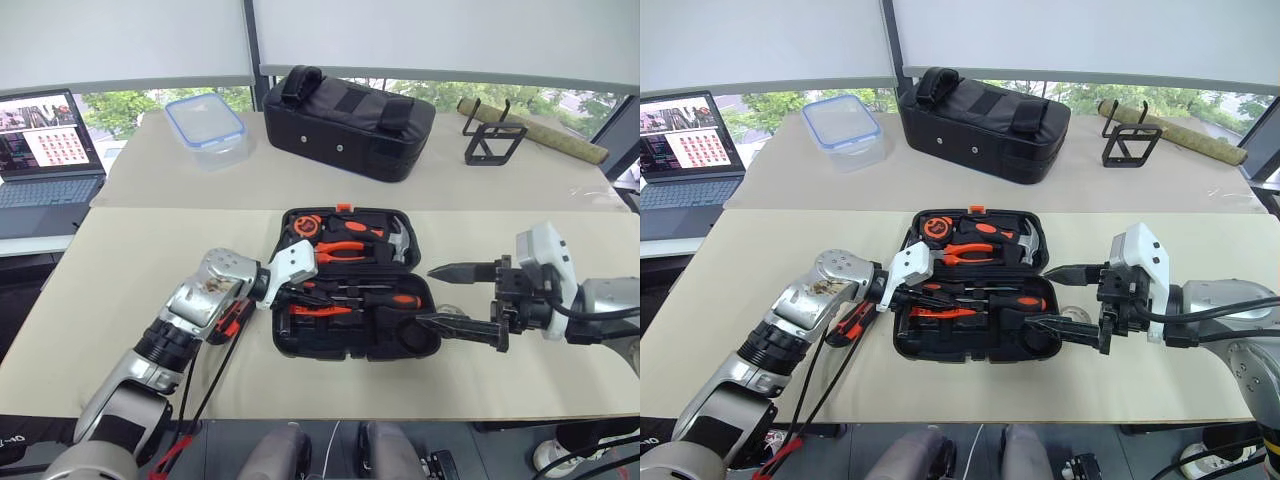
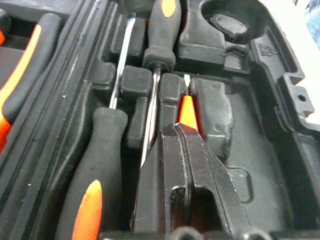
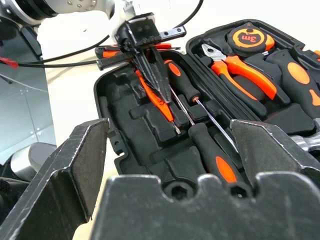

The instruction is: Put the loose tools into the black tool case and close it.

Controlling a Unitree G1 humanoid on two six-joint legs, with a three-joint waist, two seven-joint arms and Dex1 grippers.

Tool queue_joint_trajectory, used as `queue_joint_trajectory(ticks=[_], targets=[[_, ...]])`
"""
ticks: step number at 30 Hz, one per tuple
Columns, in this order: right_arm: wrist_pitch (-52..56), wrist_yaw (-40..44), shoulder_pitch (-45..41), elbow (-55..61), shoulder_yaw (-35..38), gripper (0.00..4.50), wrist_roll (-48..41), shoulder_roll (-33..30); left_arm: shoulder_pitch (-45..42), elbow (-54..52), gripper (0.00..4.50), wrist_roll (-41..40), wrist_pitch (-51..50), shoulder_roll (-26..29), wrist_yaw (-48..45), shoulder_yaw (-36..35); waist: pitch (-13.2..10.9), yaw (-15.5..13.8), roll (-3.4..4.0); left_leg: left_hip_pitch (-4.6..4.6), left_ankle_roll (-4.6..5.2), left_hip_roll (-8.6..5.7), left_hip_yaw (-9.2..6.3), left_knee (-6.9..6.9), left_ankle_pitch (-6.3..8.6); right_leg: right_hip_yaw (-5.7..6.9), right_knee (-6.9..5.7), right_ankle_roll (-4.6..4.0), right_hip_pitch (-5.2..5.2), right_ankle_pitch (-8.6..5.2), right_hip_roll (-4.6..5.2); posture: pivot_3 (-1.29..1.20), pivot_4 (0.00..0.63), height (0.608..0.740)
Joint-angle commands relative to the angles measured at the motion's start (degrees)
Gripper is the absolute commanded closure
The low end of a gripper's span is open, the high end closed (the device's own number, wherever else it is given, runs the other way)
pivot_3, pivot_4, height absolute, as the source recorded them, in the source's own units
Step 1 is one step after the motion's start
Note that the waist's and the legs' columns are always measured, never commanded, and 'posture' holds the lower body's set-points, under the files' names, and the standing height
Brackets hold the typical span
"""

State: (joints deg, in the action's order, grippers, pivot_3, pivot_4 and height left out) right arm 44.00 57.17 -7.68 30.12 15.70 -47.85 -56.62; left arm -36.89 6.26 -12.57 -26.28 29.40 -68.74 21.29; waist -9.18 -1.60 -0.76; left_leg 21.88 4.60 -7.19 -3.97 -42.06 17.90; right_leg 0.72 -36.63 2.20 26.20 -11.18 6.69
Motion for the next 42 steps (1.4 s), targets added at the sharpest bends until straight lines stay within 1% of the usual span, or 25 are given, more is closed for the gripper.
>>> queue_joint_trajectory(ticks=[1, 6, 8, 10, 12, 14, 15, 17, 19, 21, 24, 26, 29, 34, 36, 41, 42], targets=[[0.6, -0.4, -0.1, 1.1, 2.0, 0.0, -1.6, -0.4, 1.4, -0.2, 4.49, 0.1, -0.1, 0.3, -0.2, -0.6, 0.0, 0.0, 0.0, 0.0, 0.0, 0.0, 0.0, 0.0, 0.0, 0.0, 0.0, 0.0, 0.0, 0.0, 0.0, 0.0, 0.15, 0.715], [0.7, -1.0, -1.3, 0.6, 1.6, 0.0, -2.1, -0.3, 2.1, -10.7, 4.49, -9.3, -9.6, 3.1, 0.3, -9.6, 0.0, 0.2, -0.01, 0.08, 0.0, 0.01, 0.0, 0.0, 0.0, -0.01, -0.02, 0.0, 0.08, 0.0, -0.02, 0.0, 0.15, 0.715], [0.1, -0.6, -2.4, 0.0, 0.9, 0.0, -1.5, -0.6, 3.2, -15.2, 3.98, -12.1, -15.3, 6.2, 2.8, -14.6, 0.0, 0.5, 0.0, 0.11, 0.0, 0.01, 0.0, 0.0, 0.0, -0.01, -0.05, 0.0, 0.14, 0.0, -0.05, 0.0, 0.15, 0.715], [0.7, -0.3, -4.1, -0.6, 0.5, 0.0, -2.0, -0.8, 6.1, -19.6, 3.42, -13.6, -19.5, 10.5, 4.9, -19.4, 0.0, 0.9, 0.0, 0.08, -0.01, 0.03, 0.0, 0.03, 0.0, 0.0, -0.04, 0.0, 0.13, 0.0, -0.05, 0.0, 0.15, 0.715], [1.0, 0.4, -6.1, -1.0, -0.3, 0.0, -2.8, -0.8, 11.6, -23.4, 2.59, -13.2, -23.3, 15.7, 7.7, -24.7, 0.0, 1.3, 0.02, -0.04, -0.01, 0.02, 0.02, 0.16, 0.0, -0.02, -0.04, 0.0, 0.1, 0.0, -0.07, 0.0, 0.15, 0.715], [0.9, 1.3, -7.6, -1.2, -1.3, 0.0, -2.8, -1.0, 16.8, -26.6, 1.86, -12.7, -27.1, 19.4, 10.9, -29.3, 0.0, 1.5, 0.04, -0.19, -0.03, 0.03, 0.06, 0.34, 0.0, -0.02, 0.0, 0.0, 0.08, 0.0, -0.11, 0.0, 0.15, 0.715], [0.9, 1.8, -8.0, -1.2, -1.6, 0.0, -2.8, -1.0, 18.7, -27.8, 1.62, -12.8, -28.6, 20.5, 12.3, -30.9, 0.0, 1.4, 0.04, -0.24, -0.03, 0.03, 0.06, 0.4, -0.01, -0.01, -0.02, -0.01, 0.06, -0.01, -0.15, 0.0, 0.15, 0.715], [0.8, 2.8, -8.6, -1.3, -2.6, 0.0, -2.7, -1.3, 21.8, -31.1, 0.87, -13.4, -33.0, 22.0, 15.2, -33.5, 0.0, 1.0, 0.04, -0.22, -0.03, 0.03, 0.05, 0.4, -0.01, -0.01, 0.04, -0.01, 0.04, -0.01, -0.2, 0.0, 0.15, 0.715], [0.7, 3.5, -9.2, -1.4, -3.4, 0.0, -2.5, -1.4, 23.1, -34.1, 0.14, -14.4, -37.0, 22.4, 17.7, -34.2, 0.0, 0.2, 0.01, -0.22, -0.02, 0.0, 0.0, 0.37, 0.0, 0.03, 0.17, -0.01, -0.06, -0.01, -0.22, 0.0, 0.15, 0.715], [0.6, 3.9, -9.5, -1.4, -4.0, 0.0, -2.4, -1.3, 22.6, -36.6, 0.07, -14.7, -42.3, 21.8, 21.2, -33.0, 0.0, -0.5, 0.02, -0.24, -0.02, 0.01, -0.07, 0.36, 0.0, 0.05, 0.48, 0.04, -0.05, 0.09, -0.26, 0.0, 0.15, 0.715], [0.8, 3.9, -10.4, -1.7, -4.9, 0.0, -2.1, -0.9, 20.9, -37.5, 0.07, -15.2, -46.3, 20.9, 24.8, -31.2, 0.0, -0.7, 0.02, -0.26, -0.02, -0.04, -0.05, 0.36, 0.02, 0.03, 0.55, 0.14, -0.1, 0.18, -0.26, 0.0, 0.15, 0.715], [0.9, 3.6, -10.2, -1.0, -5.2, 0.0, -2.3, -0.6, 19.1, -37.5, 0.07, -13.9, -50.3, 18.9, 29.2, -27.3, 0.0, -0.8, 0.02, -0.25, -0.02, -0.03, -0.05, 0.36, 0.01, 0.04, 0.53, 0.13, -0.1, 0.19, -0.26, 0.0, 0.15, 0.715], [0.7, 3.1, -9.3, 0.2, -5.1, 0.0, -2.5, -0.4, 17.9, -36.3, 0.07, -11.6, -53.2, 17.9, 34.3, -23.3, 0.0, -0.7, 0.02, -0.18, -0.04, -0.02, -0.04, 0.37, -0.01, 0.01, 0.48, 0.08, -0.17, 0.22, -0.23, 0.0, 0.15, 0.715], [-0.6, 2.3, -7.4, 2.0, -6.1, 0.0, -1.1, 0.5, 18.2, -36.6, 0.07, -12.1, -52.5, 15.6, 36.3, -18.7, 0.0, -0.5, 0.06, -0.19, -0.08, 0.02, -0.03, 0.46, -0.03, 0.01, 0.48, 0.06, -0.09, 0.22, -0.19, 0.0, 0.15, 0.715], [-0.8, 2.1, -7.0, 2.2, -6.3, 0.0, -0.8, 0.8, 18.9, -36.8, 0.07, -12.1, -52.2, 16.0, 36.7, -17.8, 0.0, -0.6, 0.06, -0.2, -0.1, 0.02, -0.03, 0.45, -0.03, 0.0, 0.49, 0.06, -0.12, 0.22, -0.19, 0.0, 0.15, 0.715], [-1.2, 2.2, -6.8, 1.8, -6.7, 0.0, 0.1, 1.3, 21.0, -36.3, 0.07, -11.1, -49.9, 19.0, 36.4, -15.7, 0.0, -0.6, 0.11, -0.25, -0.1, 0.01, -0.03, 0.45, -0.03, -0.01, 0.5, 0.06, -0.17, 0.22, -0.21, 0.0, 0.15, 0.715], [-1.3, 2.2, -6.9, 1.6, -6.8, 0.0, 0.3, 1.3, 21.2, -36.0, 0.58, -11.1, -49.3, 19.5, 36.2, -15.6, 0.0, -0.6, 0.14, -0.28, -0.1, 0.01, -0.03, 0.47, -0.03, -0.01, 0.5, 0.06, -0.17, 0.22, -0.2, 0.0, 0.15, 0.715]])
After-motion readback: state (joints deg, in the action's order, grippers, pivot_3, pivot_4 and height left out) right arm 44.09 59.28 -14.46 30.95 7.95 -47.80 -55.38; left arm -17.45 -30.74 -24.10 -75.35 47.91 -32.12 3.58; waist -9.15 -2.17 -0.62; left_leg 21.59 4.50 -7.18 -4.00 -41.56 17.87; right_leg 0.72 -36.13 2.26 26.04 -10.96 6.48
